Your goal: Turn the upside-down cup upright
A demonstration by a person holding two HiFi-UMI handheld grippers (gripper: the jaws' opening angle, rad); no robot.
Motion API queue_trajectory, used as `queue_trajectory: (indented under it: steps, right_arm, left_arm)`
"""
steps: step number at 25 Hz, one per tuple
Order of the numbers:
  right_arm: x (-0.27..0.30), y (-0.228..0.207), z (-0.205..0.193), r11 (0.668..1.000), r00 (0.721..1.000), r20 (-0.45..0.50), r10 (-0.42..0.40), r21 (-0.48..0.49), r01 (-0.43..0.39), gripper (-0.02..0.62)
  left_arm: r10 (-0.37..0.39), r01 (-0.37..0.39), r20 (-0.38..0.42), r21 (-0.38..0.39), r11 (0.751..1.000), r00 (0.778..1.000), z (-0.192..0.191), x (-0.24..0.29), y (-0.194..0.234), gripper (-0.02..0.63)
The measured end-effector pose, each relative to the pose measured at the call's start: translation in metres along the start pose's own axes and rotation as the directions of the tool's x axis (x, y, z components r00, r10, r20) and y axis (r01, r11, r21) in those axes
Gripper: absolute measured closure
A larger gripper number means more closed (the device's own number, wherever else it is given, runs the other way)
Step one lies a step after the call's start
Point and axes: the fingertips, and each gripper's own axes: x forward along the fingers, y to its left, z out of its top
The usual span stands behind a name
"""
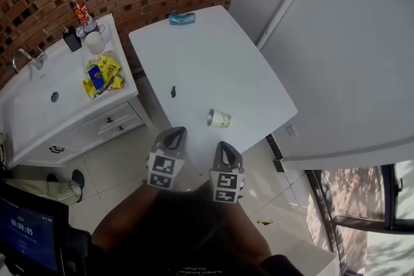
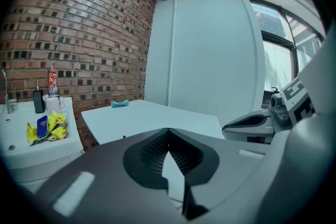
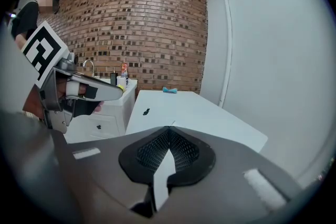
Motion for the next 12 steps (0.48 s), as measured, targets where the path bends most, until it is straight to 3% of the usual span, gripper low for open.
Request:
queue_trajectory:
  steps: [8,12]
  right_arm:
    - [0.01,-0.001,0.001,1.0,1.0,-0.029,-0.006,-0.011,0.005,0.581]
    - [0.022,-0.004,-0.003,0.999,0.997,-0.077,0.029,-0.043,-0.033,0.581]
  left_arm:
    - [-0.019,0.019,0.008,-0.013,1.0,1.0,0.004,0.007,0.002,0.609]
    - [-0.011,0.011,0.007,-0.025,1.0,1.0,0.004,0.01,0.005,0.609]
